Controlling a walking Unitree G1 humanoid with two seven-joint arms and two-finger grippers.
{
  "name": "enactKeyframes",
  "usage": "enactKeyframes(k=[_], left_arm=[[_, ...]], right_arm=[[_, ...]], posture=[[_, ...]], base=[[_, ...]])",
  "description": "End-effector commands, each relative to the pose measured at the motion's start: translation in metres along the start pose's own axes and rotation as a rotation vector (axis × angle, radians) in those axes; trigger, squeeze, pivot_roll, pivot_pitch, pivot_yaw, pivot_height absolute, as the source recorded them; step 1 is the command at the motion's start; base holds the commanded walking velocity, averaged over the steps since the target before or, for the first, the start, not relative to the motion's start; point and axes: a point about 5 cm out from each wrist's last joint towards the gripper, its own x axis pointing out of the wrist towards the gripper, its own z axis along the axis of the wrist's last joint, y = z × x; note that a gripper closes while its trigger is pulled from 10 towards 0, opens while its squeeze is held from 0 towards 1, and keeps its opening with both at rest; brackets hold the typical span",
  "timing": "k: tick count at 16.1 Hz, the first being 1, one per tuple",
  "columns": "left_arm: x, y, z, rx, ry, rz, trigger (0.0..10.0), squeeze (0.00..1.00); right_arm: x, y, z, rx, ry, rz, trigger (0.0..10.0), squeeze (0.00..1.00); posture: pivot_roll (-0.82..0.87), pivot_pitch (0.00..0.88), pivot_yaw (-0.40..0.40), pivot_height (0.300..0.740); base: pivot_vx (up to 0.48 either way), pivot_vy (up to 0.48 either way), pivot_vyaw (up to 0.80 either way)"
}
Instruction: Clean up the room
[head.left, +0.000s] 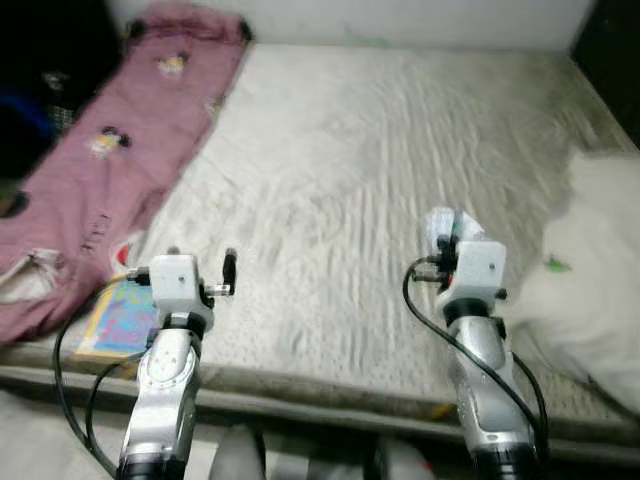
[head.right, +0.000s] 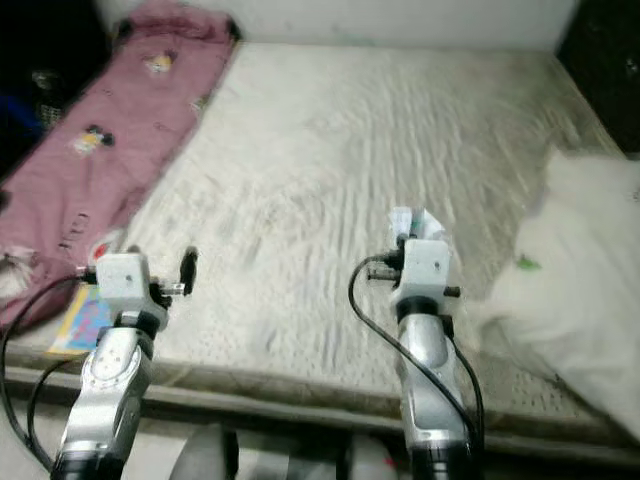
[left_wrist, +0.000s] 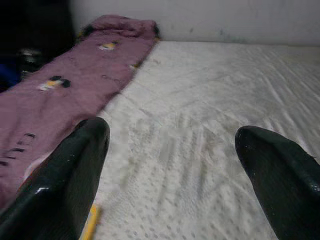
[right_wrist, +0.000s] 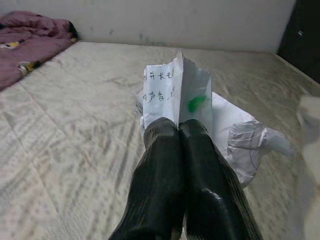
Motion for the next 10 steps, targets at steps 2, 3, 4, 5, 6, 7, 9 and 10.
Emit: enactKeyframes(k=[2, 3, 4, 5, 6, 7, 9, 10], left_arm=[[0.0046, 0.0013, 0.0017, 0.029, 0.007, 0.009, 10.0, 0.00], [0.0056, 0.0011, 0.0029, 0.020, 0.004, 0.006, 10.0, 0.00], [0.0059, 0.0013, 0.0027, 0.015, 0.006, 0.009, 10.0, 0.00], [0.0069, 0.0022, 0.0025, 0.011, 0.011, 0.014, 10.0, 0.00], [0.0072, 0.0030, 0.0023, 0.011, 0.013, 0.020, 10.0, 0.00], [0.0074, 0.0038, 0.0026, 0.019, 0.013, 0.024, 10.0, 0.00], [0.0066, 0.0043, 0.0016, 0.030, 0.013, 0.036, 10.0, 0.00], [0.0050, 0.0034, 0.0002, 0.013, 0.018, 0.025, 10.0, 0.00]], right_arm=[[0.0034, 0.0014, 0.0030, 0.005, -0.014, 0.001, 10.0, 0.00], [0.0044, 0.0011, 0.0036, 0.004, -0.016, -0.001, 10.0, 0.00], [0.0046, 0.0011, 0.0034, 0.003, -0.016, -0.001, 10.0, 0.00], [0.0056, 0.0018, 0.0033, 0.002, -0.018, -0.002, 10.0, 0.00], [0.0062, 0.0025, 0.0037, 0.003, -0.020, -0.001, 10.0, 0.00], [0.0069, 0.0033, 0.0041, 0.002, -0.021, 0.001, 10.0, 0.00], [0.0074, 0.0038, 0.0027, 0.000, -0.018, 0.007, 10.0, 0.00], [0.0076, 0.0041, 0.0019, 0.000, -0.016, 0.009, 10.0, 0.00]], posture=[[0.02, 0.000, 0.019, 0.740], [0.02, 0.000, 0.022, 0.740], [0.02, 0.000, 0.022, 0.740], [0.02, 0.000, 0.025, 0.740], [0.02, 0.000, 0.026, 0.740], [0.02, 0.000, 0.026, 0.740], [0.02, 0.000, 0.022, 0.740], [0.03, 0.000, 0.021, 0.740]], base=[[0.000, 0.000, 0.00], [0.000, 0.000, 0.00], [0.000, 0.000, 0.00], [0.000, 0.000, 0.00], [0.000, 0.000, 0.00], [0.000, 0.000, 0.00], [0.000, 0.000, 0.00], [0.000, 0.000, 0.00]])
